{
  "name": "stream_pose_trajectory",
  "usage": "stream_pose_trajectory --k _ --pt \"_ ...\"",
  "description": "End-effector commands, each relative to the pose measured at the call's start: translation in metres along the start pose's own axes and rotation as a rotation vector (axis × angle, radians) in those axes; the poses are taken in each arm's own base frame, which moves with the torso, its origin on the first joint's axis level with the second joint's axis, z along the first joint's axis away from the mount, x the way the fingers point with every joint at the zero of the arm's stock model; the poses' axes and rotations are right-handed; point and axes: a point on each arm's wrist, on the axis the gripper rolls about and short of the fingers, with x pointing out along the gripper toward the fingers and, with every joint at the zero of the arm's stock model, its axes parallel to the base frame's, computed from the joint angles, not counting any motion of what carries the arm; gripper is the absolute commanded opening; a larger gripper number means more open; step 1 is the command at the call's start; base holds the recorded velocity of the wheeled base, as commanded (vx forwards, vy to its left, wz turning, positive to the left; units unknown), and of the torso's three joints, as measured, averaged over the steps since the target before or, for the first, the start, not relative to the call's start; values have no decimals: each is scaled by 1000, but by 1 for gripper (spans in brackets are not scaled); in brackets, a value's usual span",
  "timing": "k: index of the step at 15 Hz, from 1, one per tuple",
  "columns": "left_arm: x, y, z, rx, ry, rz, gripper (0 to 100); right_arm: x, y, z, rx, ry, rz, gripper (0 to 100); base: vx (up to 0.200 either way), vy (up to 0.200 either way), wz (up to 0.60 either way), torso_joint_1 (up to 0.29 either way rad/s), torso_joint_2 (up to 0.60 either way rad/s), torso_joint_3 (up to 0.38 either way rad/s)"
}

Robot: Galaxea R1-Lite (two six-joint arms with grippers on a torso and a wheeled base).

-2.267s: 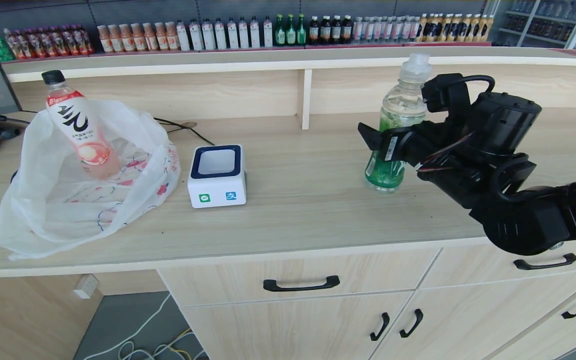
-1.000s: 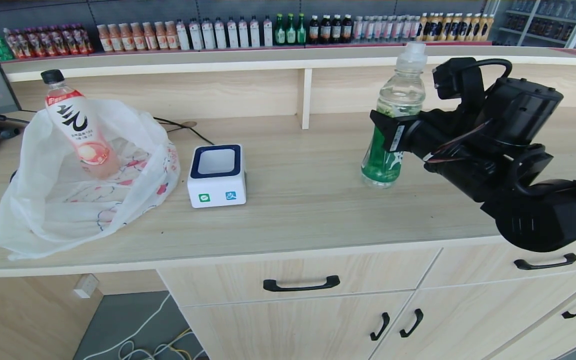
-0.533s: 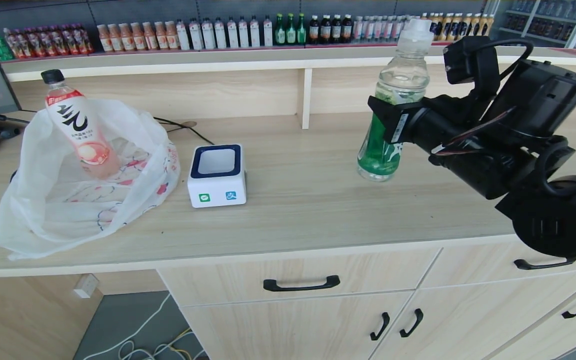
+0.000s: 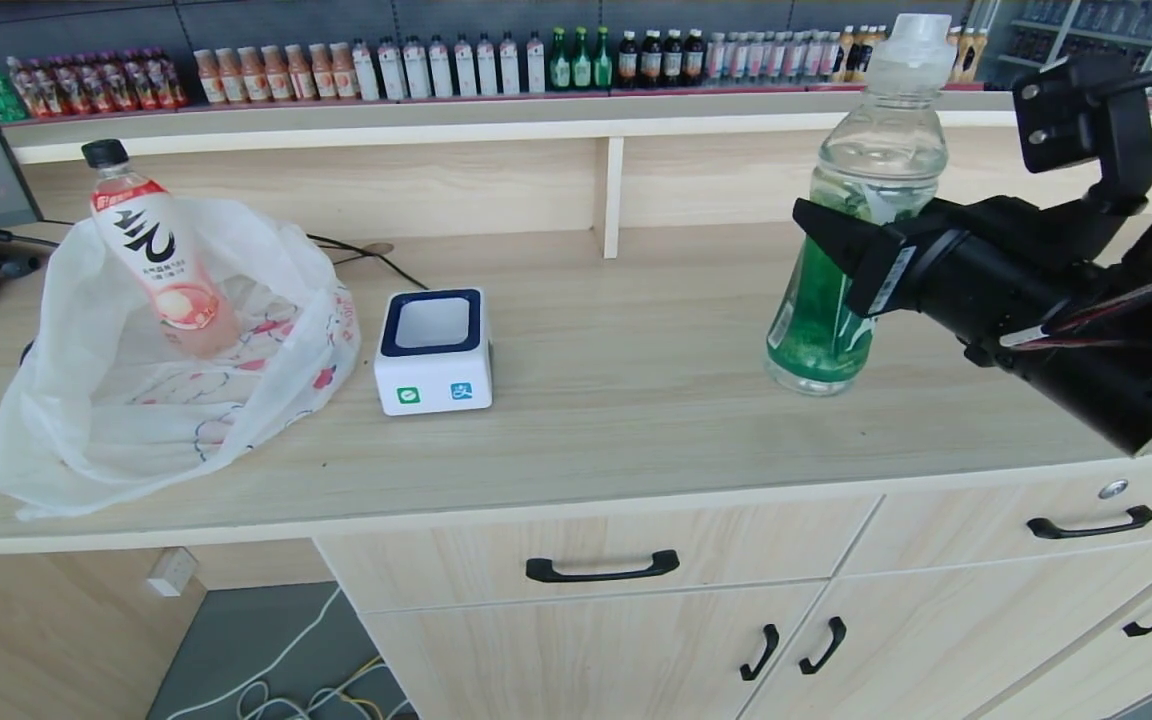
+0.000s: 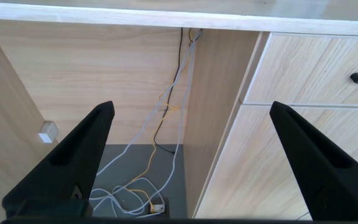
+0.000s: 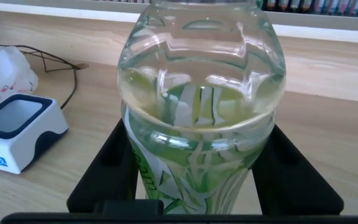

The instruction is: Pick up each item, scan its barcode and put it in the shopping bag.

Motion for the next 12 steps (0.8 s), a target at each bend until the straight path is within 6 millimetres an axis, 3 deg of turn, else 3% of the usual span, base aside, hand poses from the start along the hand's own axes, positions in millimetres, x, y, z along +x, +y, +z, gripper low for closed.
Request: stream_pose_trajectory --k 1,4,12 --pt "0 0 0 0 -1 1 100 -15 -3 16 8 -46 24 0 0 0 0 0 0 0" --pt "0 0 0 0 -1 1 100 -16 -3 16 9 -59 110 0 0 0 0 0 0 0" --pt "0 0 0 0 -1 1 100 -20 -1 9 235 -26 412 0 0 0 0 0 0 0"
